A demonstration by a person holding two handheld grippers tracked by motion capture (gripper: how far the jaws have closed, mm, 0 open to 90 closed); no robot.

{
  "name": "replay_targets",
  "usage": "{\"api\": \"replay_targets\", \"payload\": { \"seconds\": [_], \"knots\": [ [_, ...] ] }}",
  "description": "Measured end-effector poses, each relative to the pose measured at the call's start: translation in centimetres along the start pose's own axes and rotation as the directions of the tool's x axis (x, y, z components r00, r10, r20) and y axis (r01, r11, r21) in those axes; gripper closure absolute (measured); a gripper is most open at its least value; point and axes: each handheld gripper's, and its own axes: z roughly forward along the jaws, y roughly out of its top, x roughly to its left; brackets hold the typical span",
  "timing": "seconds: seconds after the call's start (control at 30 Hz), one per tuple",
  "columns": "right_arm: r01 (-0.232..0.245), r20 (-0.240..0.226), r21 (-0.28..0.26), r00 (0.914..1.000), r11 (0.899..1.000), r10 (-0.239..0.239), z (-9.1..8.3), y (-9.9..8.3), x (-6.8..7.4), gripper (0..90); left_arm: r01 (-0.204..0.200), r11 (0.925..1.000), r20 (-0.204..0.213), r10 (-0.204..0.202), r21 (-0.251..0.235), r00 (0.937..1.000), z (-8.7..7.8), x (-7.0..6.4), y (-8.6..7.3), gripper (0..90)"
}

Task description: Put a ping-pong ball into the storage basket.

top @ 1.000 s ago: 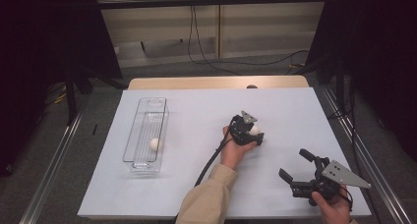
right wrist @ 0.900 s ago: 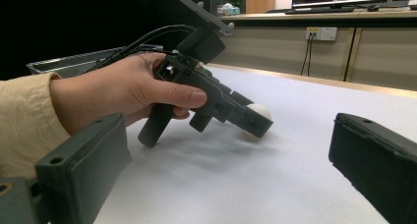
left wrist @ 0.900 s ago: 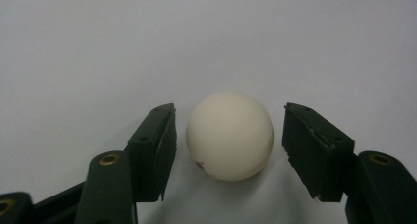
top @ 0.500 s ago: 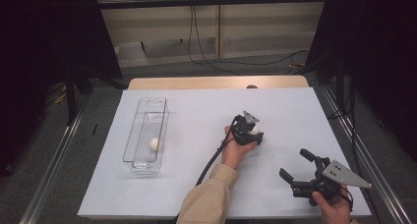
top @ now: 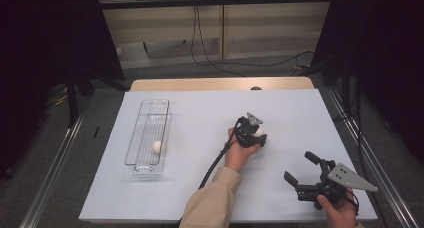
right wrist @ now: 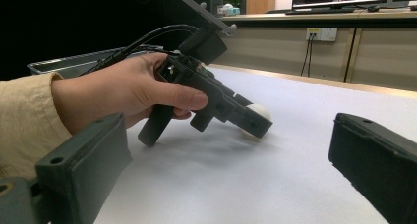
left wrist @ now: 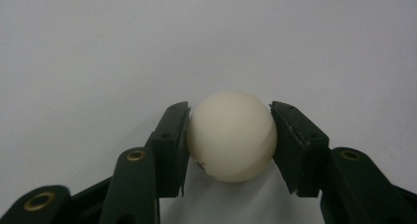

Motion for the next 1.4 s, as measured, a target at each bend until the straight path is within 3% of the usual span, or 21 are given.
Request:
{"api": "replay_targets", "payload": {
  "seconds": [0.6,0.73,0.93,1.4],
  "knots": [
    [0.002,0.0,-0.003,1.0,1.0,-0.002,0.0,0.0,0.0,1.4,0.033,0.9994,0.035,-0.033,0.01,0.9988,-1.0,0.2,0.2,51.1],
    [0.001,0.001,-0.003,1.0,1.0,-0.001,0.0,0.0,0.0,1.4,0.003,0.9998,0.014,-0.003,0.021,0.9999,-1.4,0.2,0.2,51.1],
    [0.001,0.001,-0.003,1.0,1.0,-0.001,0.0,0.0,0.0,1.4,0.042,0.9991,0.036,-0.042,0.006,0.9985,-2.0,0.6,0.1,51.1],
    [0.001,0.0,-0.004,1.0,1.0,-0.001,0.0,0.0,0.0,1.4,0.025,0.9996,0.039,-0.025,0.009,0.9989,-3.2,0.7,0.1,51.1]
  ]
}}
